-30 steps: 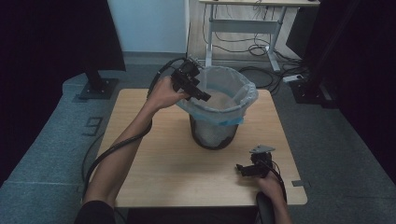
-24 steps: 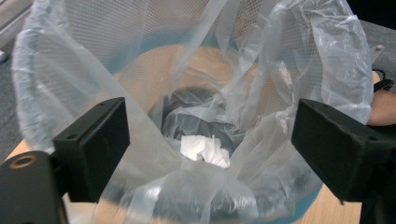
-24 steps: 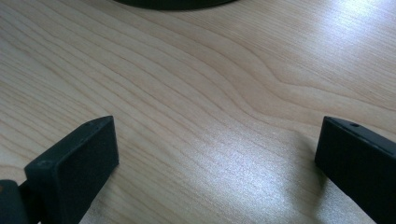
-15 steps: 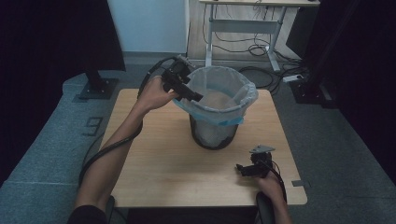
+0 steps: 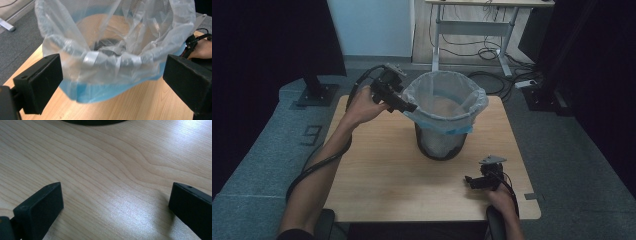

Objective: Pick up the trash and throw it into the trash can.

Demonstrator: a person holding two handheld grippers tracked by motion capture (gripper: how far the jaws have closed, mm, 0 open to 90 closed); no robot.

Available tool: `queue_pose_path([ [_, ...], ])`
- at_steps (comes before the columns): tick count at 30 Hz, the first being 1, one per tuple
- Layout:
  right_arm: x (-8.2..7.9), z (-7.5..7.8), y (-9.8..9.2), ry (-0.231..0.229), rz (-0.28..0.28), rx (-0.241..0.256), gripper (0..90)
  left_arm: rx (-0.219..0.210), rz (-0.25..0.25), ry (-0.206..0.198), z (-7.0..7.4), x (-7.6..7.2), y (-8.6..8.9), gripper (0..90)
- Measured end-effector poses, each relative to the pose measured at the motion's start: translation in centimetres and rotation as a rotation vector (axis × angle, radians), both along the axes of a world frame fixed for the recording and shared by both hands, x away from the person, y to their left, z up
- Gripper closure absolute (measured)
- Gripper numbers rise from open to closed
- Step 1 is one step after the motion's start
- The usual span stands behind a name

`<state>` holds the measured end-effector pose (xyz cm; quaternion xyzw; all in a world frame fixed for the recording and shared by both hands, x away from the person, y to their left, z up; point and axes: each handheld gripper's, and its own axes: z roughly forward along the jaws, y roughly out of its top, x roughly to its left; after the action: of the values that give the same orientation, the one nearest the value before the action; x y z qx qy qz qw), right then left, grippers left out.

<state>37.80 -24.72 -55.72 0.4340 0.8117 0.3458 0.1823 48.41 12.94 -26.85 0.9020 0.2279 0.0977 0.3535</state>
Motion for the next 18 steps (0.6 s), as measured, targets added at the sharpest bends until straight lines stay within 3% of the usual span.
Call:
queue_pose_path([
  [11, 0.0, 0.0, 0.0, 0.0, -0.001, 0.0, 0.0, -0.031, 0.04, -0.031, -1.1, -1.2, 3.4, 2.0],
  [18, 0.0, 0.0, 0.0, 0.001, -0.002, 0.001, 0.0, -0.047, 0.067, -0.037, -2.9, -1.7, 5.0, 1.8],
])
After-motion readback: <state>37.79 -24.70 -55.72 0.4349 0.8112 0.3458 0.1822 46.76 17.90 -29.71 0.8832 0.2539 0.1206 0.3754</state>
